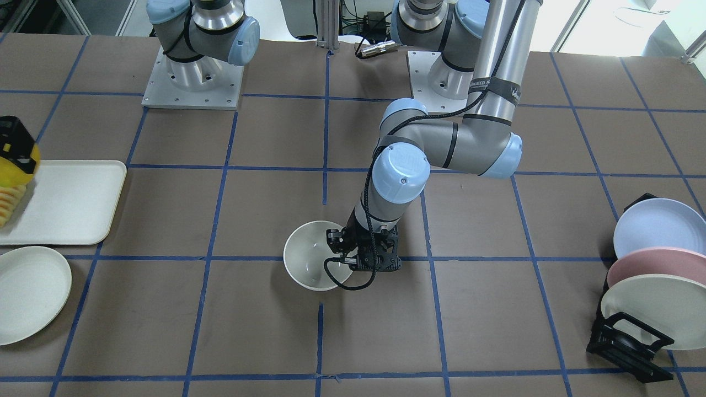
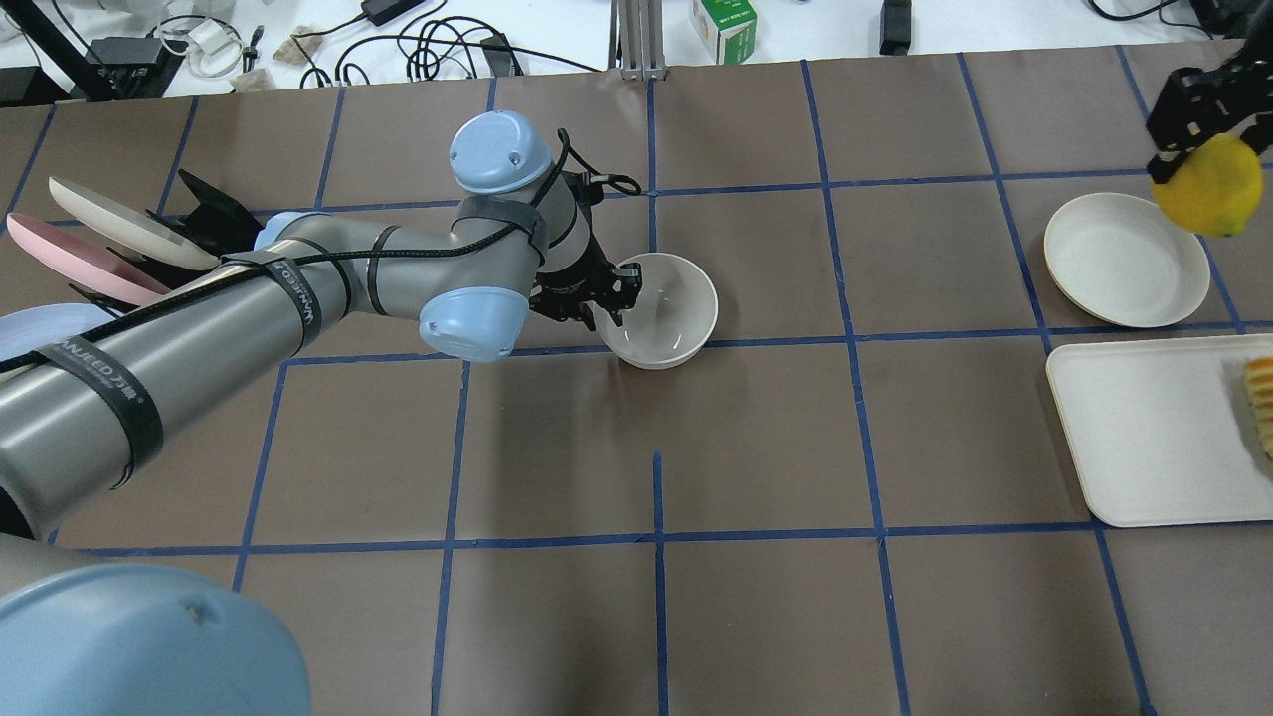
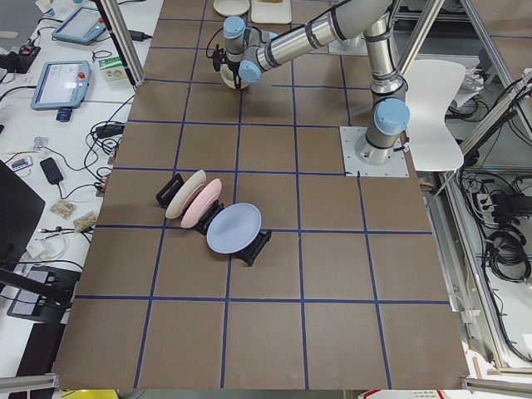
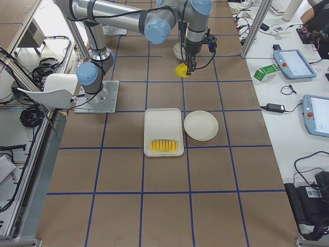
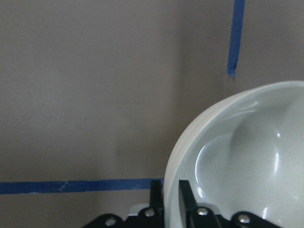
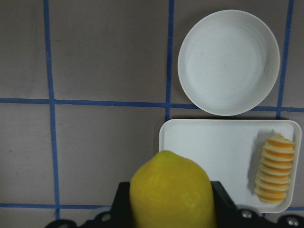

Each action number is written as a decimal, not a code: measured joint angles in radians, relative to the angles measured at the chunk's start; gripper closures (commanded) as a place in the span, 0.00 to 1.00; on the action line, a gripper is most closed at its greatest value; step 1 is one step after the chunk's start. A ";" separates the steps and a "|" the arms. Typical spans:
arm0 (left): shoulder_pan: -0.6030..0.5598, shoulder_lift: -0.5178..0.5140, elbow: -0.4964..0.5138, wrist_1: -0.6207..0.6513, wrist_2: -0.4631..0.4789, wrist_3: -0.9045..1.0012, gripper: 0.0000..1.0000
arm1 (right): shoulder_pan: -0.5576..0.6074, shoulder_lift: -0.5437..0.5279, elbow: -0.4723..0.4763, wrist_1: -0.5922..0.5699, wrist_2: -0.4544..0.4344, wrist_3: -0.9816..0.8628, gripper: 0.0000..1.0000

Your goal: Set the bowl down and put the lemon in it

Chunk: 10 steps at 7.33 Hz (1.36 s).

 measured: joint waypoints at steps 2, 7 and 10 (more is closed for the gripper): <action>0.040 0.072 0.049 -0.115 0.007 0.049 0.00 | 0.182 0.031 -0.007 -0.025 0.037 0.229 0.71; 0.249 0.342 0.305 -0.731 0.150 0.377 0.00 | 0.542 0.155 -0.030 -0.217 0.088 0.701 0.72; 0.261 0.372 0.289 -0.723 0.140 0.370 0.00 | 0.642 0.286 -0.034 -0.352 0.074 0.755 0.73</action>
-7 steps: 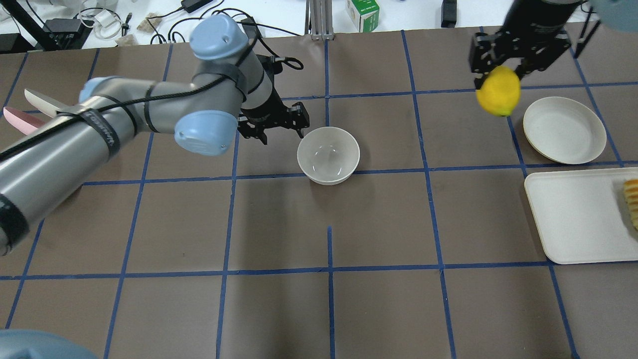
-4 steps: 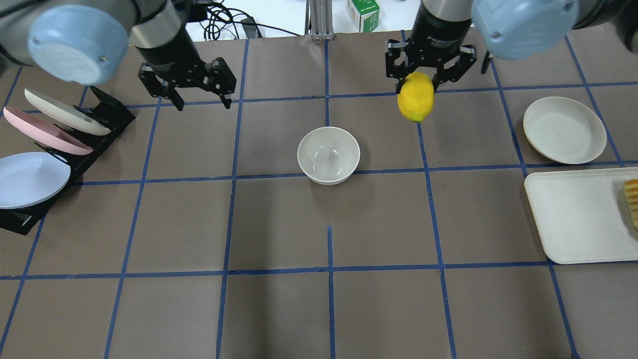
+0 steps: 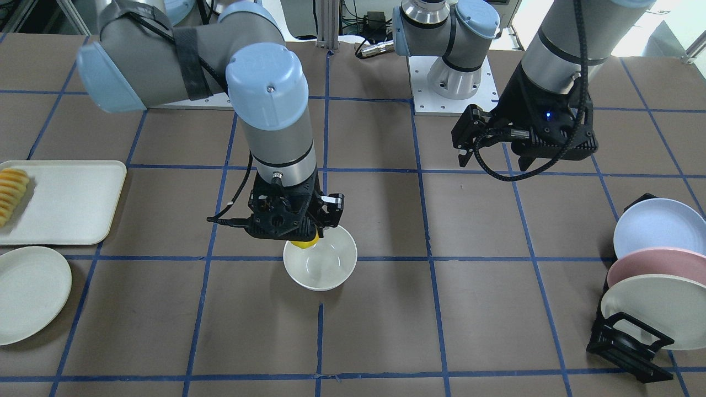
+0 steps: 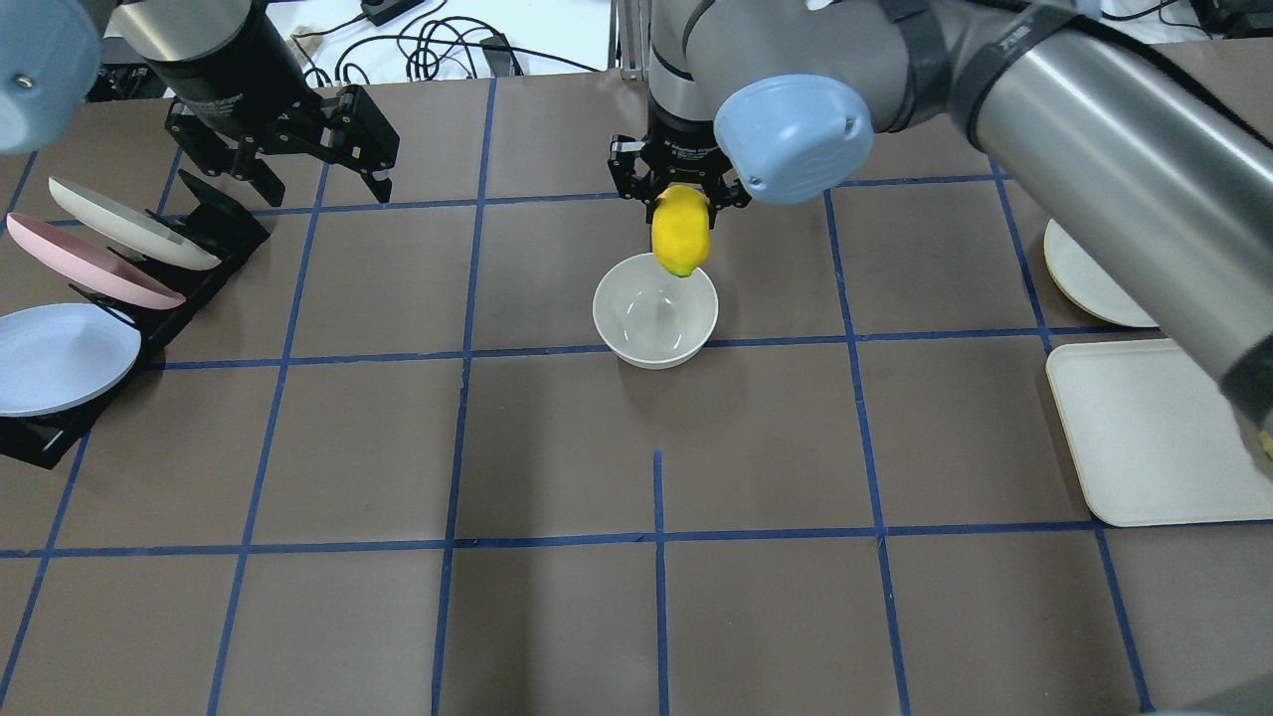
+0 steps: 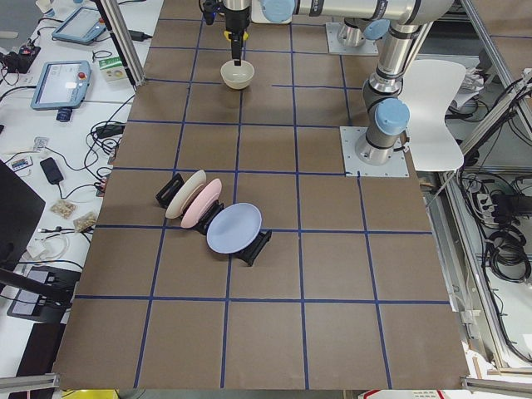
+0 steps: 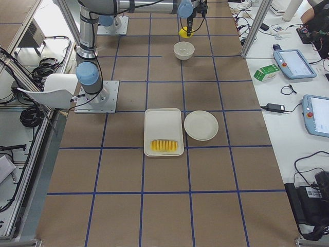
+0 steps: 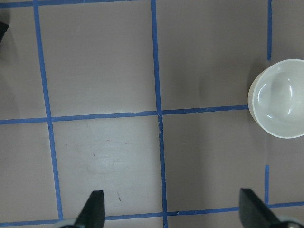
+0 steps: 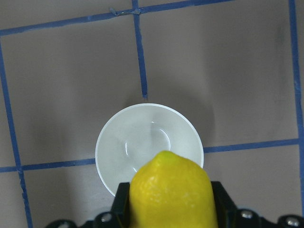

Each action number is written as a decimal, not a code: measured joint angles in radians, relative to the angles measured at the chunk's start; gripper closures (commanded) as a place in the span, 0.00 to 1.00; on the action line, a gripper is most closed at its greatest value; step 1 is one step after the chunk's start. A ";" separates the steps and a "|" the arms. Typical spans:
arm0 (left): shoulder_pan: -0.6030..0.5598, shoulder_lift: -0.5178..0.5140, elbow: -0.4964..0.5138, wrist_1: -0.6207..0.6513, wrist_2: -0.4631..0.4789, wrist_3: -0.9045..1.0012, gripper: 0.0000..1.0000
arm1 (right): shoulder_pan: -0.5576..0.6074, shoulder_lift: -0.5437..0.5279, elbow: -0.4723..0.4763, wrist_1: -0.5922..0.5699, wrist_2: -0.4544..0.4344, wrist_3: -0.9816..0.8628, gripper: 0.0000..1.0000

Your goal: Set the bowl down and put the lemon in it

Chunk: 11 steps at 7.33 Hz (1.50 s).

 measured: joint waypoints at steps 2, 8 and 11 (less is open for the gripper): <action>-0.004 0.003 -0.017 0.008 -0.008 0.000 0.00 | 0.007 0.098 0.019 -0.090 0.007 -0.034 0.72; -0.005 0.020 -0.028 0.010 -0.012 0.010 0.00 | 0.012 0.173 0.099 -0.176 0.006 -0.053 0.00; -0.005 0.020 -0.029 0.010 -0.012 0.011 0.00 | 0.003 0.117 0.083 -0.158 0.004 -0.095 0.00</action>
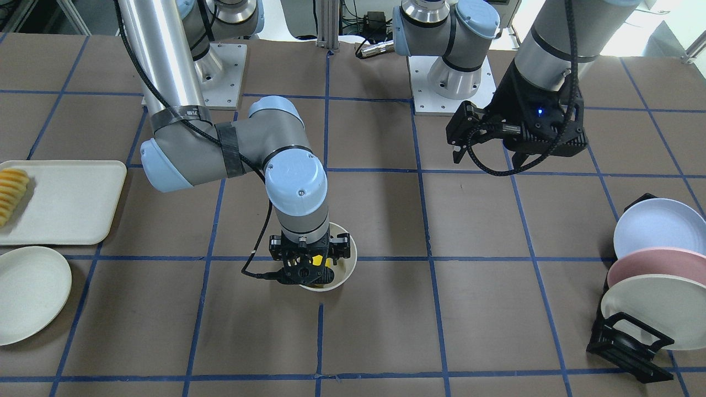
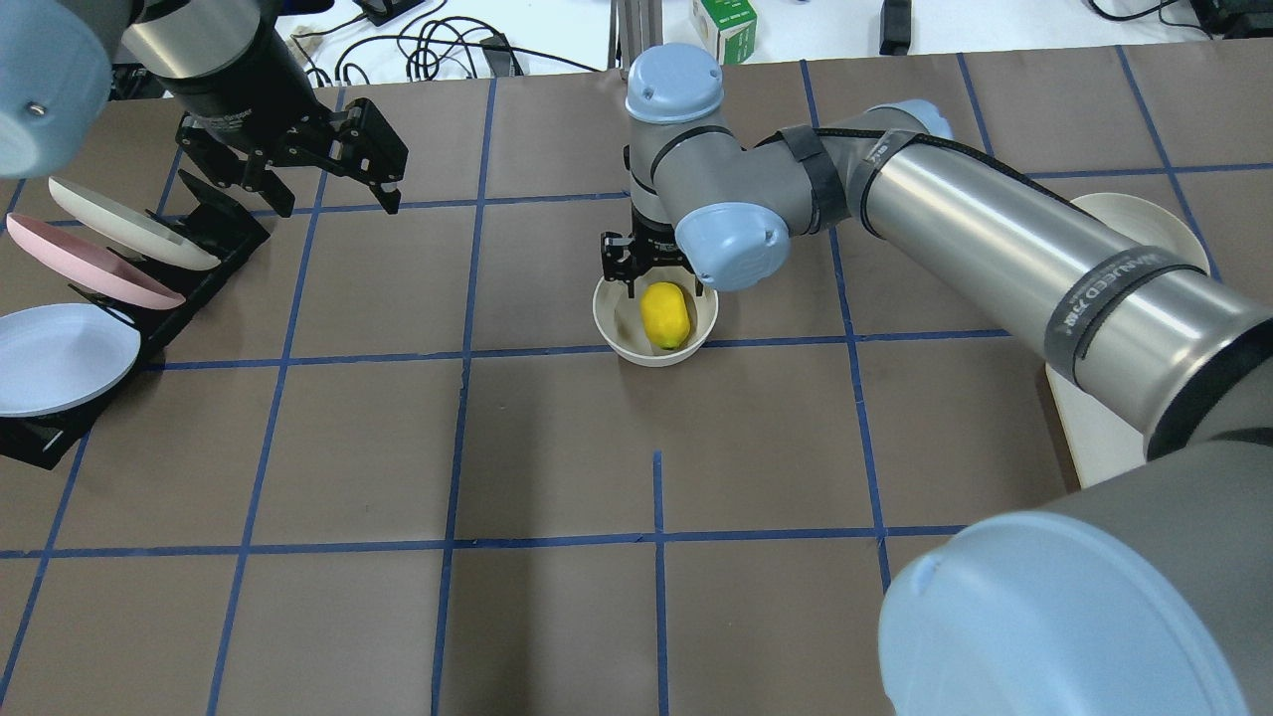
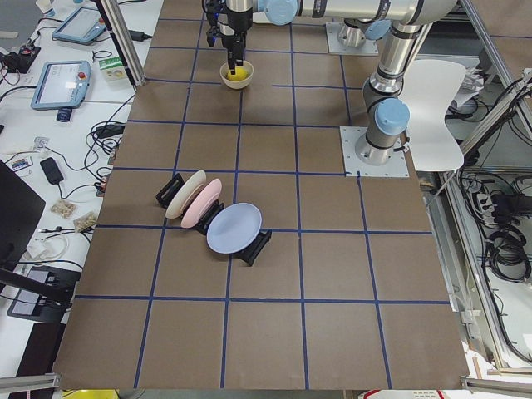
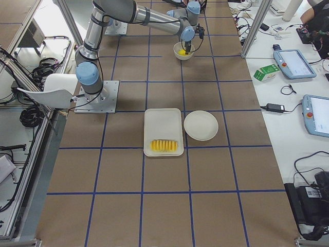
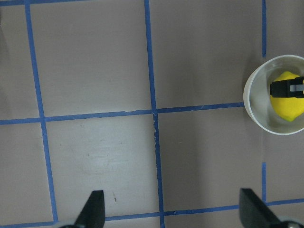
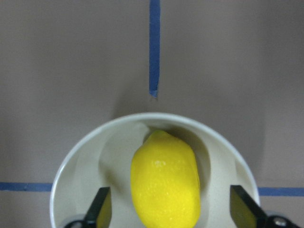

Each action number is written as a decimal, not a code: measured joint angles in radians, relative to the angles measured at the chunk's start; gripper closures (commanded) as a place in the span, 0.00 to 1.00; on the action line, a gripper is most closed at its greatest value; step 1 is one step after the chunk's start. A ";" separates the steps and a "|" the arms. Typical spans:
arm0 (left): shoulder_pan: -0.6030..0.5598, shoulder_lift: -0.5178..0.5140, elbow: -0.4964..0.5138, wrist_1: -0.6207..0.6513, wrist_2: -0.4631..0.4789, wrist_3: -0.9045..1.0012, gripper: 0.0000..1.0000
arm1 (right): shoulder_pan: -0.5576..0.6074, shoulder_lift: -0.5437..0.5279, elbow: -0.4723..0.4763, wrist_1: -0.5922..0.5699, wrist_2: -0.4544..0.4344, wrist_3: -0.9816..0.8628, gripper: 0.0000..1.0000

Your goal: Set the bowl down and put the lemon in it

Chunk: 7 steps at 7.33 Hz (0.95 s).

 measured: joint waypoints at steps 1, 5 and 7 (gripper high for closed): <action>0.000 0.000 0.000 0.000 0.001 0.000 0.00 | -0.016 -0.066 -0.009 0.037 -0.003 -0.034 0.00; 0.000 0.000 0.001 0.000 0.006 -0.001 0.00 | -0.116 -0.373 -0.049 0.409 -0.008 -0.130 0.00; 0.000 0.000 0.001 -0.001 0.005 0.000 0.00 | -0.126 -0.438 -0.043 0.491 -0.008 -0.151 0.00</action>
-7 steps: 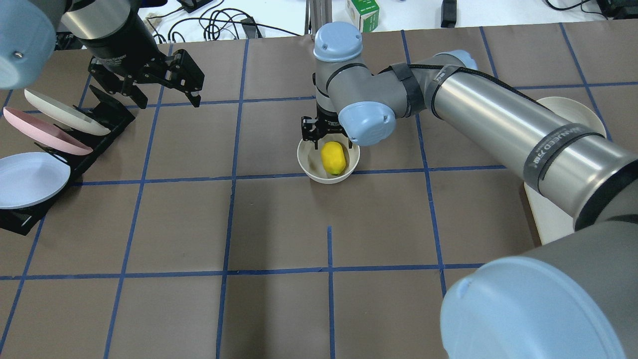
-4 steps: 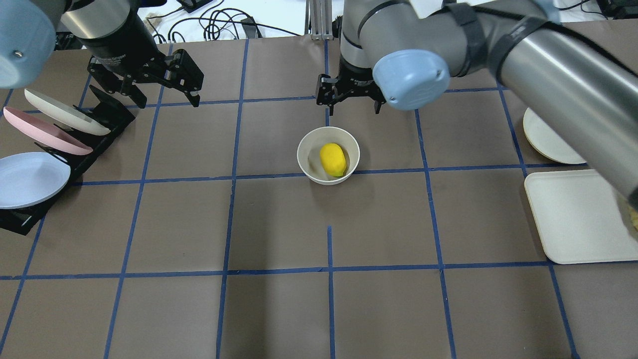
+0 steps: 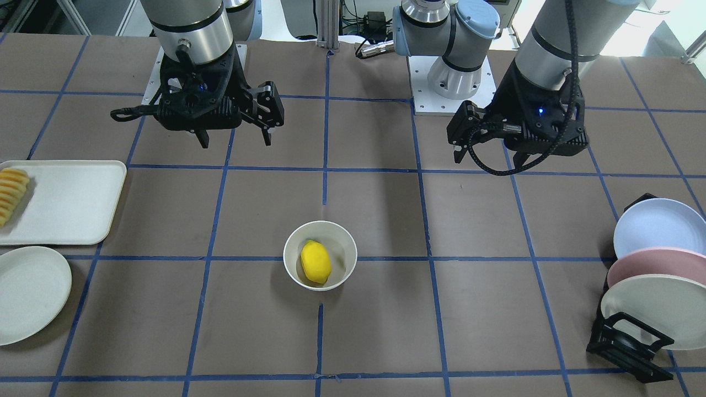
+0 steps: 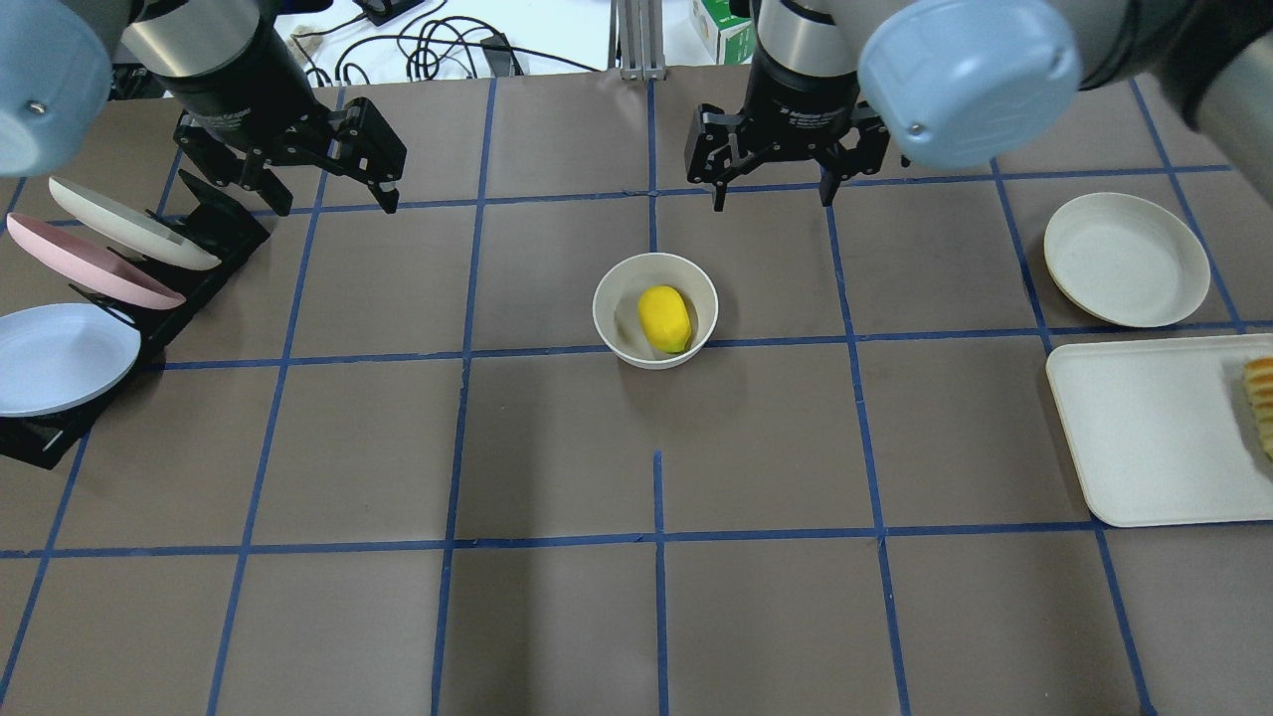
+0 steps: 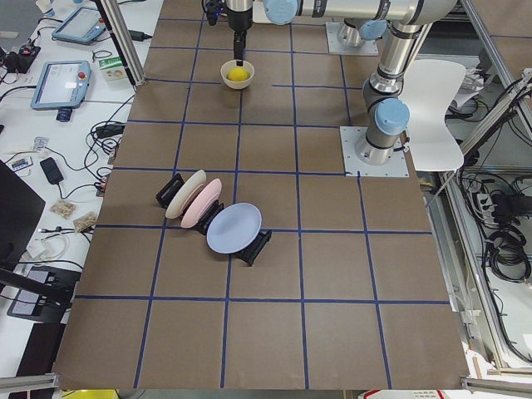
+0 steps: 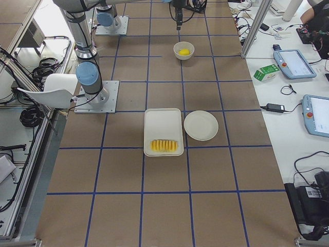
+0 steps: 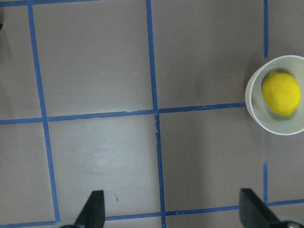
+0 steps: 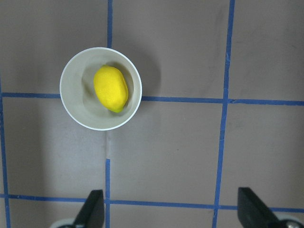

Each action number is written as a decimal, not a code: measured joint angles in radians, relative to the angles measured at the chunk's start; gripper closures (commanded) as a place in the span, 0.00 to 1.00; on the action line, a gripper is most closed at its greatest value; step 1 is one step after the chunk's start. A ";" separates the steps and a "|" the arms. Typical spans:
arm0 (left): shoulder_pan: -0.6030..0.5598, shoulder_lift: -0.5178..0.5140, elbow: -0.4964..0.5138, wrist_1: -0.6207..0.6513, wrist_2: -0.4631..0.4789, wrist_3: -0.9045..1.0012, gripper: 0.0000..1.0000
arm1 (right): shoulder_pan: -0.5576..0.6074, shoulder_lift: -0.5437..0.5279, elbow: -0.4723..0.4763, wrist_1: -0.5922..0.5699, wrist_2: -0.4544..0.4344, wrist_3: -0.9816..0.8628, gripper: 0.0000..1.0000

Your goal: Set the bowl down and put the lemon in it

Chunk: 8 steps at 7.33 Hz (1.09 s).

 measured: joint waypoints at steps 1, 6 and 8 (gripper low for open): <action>0.000 0.000 0.000 0.000 -0.001 -0.001 0.00 | -0.011 -0.008 0.001 0.007 -0.002 -0.011 0.00; 0.000 0.000 0.000 0.001 -0.002 0.000 0.00 | -0.131 -0.069 0.055 -0.013 -0.002 -0.154 0.00; 0.000 0.000 0.000 0.001 -0.003 0.000 0.00 | -0.133 -0.072 0.064 -0.021 -0.001 -0.162 0.00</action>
